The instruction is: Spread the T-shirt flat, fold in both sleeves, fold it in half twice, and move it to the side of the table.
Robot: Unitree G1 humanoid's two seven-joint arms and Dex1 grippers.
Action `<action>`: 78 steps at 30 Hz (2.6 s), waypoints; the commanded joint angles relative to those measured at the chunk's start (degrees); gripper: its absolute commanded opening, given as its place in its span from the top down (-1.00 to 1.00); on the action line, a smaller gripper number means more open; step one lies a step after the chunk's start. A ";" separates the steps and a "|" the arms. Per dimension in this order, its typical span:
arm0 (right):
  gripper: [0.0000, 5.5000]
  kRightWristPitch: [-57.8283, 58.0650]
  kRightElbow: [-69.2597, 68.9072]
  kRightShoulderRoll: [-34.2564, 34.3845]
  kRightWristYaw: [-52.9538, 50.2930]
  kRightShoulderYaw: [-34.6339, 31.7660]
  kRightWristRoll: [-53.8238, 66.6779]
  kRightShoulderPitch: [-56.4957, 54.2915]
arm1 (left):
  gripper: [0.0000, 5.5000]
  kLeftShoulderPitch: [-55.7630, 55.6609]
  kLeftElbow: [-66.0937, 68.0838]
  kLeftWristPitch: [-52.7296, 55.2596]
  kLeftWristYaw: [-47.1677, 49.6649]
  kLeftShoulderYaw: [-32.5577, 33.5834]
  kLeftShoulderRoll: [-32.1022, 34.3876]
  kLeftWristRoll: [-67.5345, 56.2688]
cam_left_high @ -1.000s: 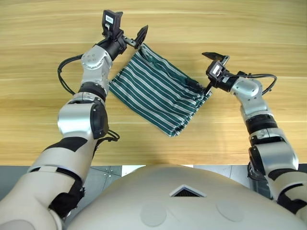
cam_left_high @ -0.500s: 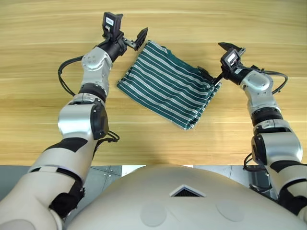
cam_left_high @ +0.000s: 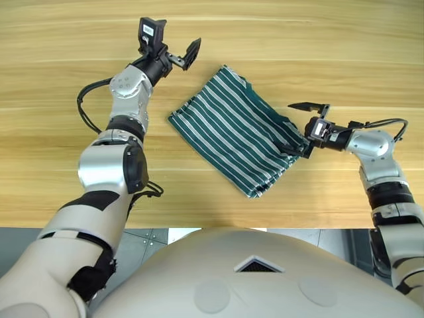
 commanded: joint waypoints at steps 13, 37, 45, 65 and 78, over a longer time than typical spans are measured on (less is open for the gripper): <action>-0.96 11.15 -27.00 2.65 1.59 2.74 6.44 1.31 | -0.96 -0.59 0.06 0.03 0.01 -0.17 0.37 -0.06; -0.96 3.02 35.10 21.97 -40.79 13.18 -25.89 -27.92 | -0.96 0.57 -0.25 -0.92 -0.29 -0.83 -1.33 0.30; -0.96 -3.32 25.89 20.11 -27.21 12.44 -19.53 -22.31 | -0.96 0.61 -0.37 -1.12 -0.63 -0.87 -1.25 0.28; -0.96 3.17 -2.19 18.00 -20.40 0.03 -1.70 -17.57 | -0.96 3.73 -8.47 -15.60 -17.43 -3.33 3.26 -2.30; -0.96 11.92 -29.34 -17.63 -1.50 -14.73 -0.12 12.62 | -0.96 41.53 -63.94 -16.45 -34.04 -13.20 32.60 7.75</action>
